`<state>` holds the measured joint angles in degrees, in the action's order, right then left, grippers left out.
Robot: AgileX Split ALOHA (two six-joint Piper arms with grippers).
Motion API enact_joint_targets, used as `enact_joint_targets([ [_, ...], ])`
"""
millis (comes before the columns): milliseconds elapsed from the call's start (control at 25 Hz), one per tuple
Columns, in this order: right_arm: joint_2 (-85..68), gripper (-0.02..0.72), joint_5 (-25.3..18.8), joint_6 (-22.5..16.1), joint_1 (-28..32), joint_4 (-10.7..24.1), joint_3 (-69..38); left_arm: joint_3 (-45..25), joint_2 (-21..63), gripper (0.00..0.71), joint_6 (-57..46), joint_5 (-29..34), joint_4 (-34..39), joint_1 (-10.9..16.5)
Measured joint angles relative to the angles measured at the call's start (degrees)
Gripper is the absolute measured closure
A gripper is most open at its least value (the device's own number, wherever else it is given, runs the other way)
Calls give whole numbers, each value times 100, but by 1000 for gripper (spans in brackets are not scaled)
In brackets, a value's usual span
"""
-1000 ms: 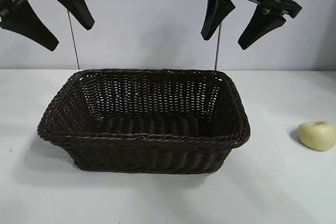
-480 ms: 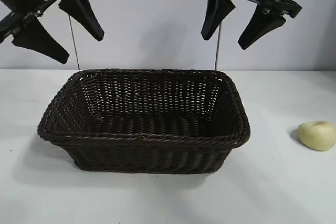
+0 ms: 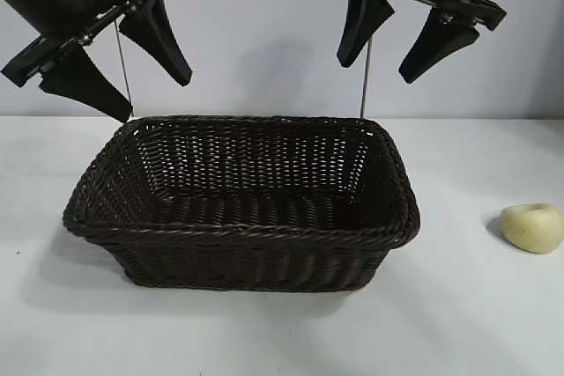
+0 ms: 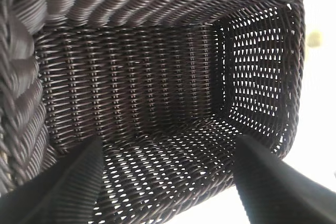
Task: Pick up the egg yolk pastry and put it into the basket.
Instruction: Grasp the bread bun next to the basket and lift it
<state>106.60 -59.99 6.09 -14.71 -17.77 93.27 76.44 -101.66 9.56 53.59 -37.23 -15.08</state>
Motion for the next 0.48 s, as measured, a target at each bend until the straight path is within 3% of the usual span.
enact_joint_targets([
  [160, 0, 164, -120, 0, 0, 78, 0, 0, 0, 202, 0, 0, 0, 0],
  [360, 0, 164, -494, 0, 20, 539, 0, 0, 0, 202, 0, 0, 0, 0],
  [480, 0, 164, -753, 0, 217, 585, 0, 0, 0, 202, 0, 0, 0, 0],
])
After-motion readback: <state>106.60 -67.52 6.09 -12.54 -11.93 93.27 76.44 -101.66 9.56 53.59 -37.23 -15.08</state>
